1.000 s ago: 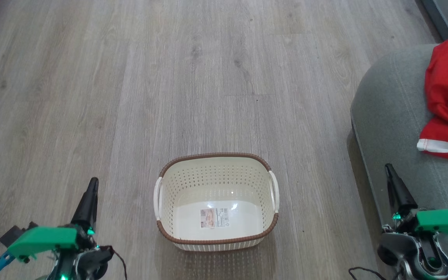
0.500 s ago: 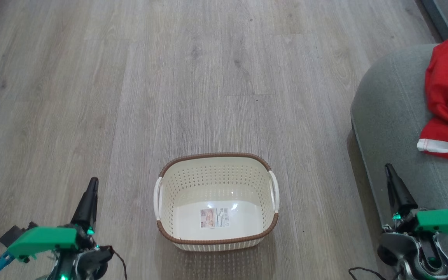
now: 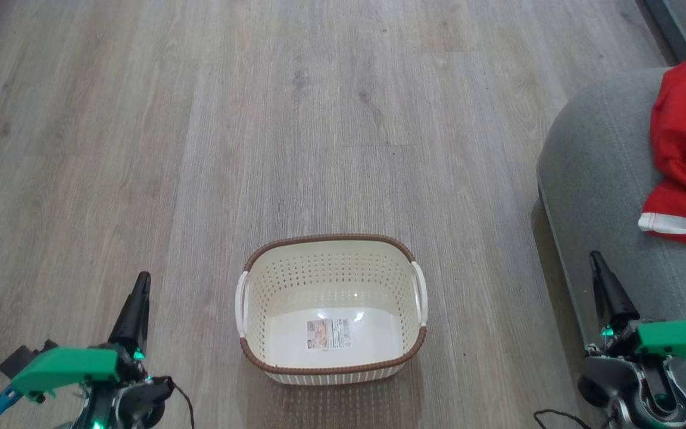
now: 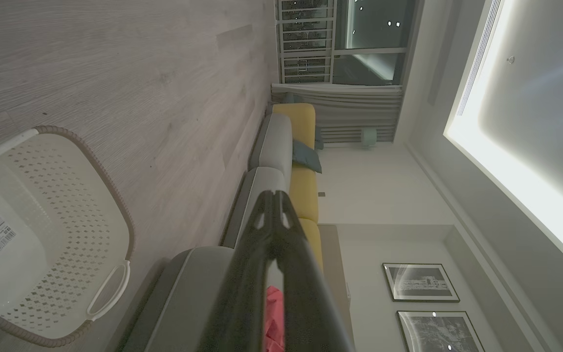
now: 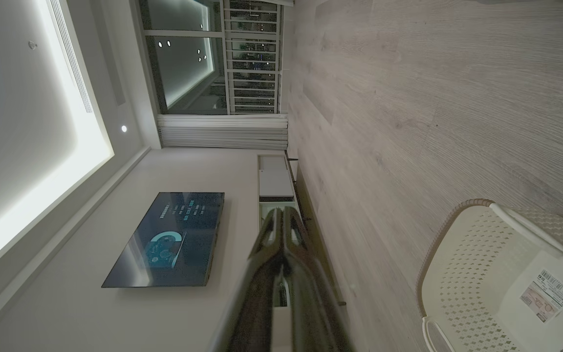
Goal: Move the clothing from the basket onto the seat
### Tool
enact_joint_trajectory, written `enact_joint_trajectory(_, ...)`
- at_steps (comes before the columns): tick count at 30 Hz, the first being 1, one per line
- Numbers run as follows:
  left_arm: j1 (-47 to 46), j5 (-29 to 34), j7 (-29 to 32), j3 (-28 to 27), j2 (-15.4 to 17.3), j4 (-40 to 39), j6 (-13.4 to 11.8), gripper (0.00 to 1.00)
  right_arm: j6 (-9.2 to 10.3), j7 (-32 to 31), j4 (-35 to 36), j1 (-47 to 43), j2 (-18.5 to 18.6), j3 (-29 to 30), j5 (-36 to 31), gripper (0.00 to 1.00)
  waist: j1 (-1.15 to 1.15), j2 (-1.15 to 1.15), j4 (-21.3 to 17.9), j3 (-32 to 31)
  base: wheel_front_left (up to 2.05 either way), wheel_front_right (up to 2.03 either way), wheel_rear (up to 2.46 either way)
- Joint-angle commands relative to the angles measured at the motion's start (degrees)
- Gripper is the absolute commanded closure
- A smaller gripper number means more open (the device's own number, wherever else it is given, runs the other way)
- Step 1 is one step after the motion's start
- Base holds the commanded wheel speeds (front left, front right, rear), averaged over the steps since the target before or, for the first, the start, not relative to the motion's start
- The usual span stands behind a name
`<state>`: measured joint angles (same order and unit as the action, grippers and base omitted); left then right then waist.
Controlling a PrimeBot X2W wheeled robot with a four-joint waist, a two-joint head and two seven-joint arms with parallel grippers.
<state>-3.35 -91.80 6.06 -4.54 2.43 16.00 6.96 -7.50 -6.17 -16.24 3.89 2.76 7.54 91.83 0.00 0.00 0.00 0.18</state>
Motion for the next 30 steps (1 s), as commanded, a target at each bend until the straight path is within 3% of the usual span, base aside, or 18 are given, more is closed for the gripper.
enact_joint_trajectory(1, -2.8, -0.4, 0.4, -2.0, 0.4, -1.9, 0.5, 1.0, 0.01, -0.3, 2.2, 2.3, 0.1, -1.0, 0.3, 1.0, 0.0, 0.0, 0.0, 0.0, 0.0, 0.0, 0.0)
enact_joint_trajectory(30, -2.8, -0.4, 0.4, -2.0, 0.4, -1.9, 0.5, 1.0, 0.01, -0.3, 2.2, 2.3, 0.1, -1.0, 0.3, 1.0, 0.0, 0.0, 0.0, 0.0, 0.0, 0.0, 0.0)
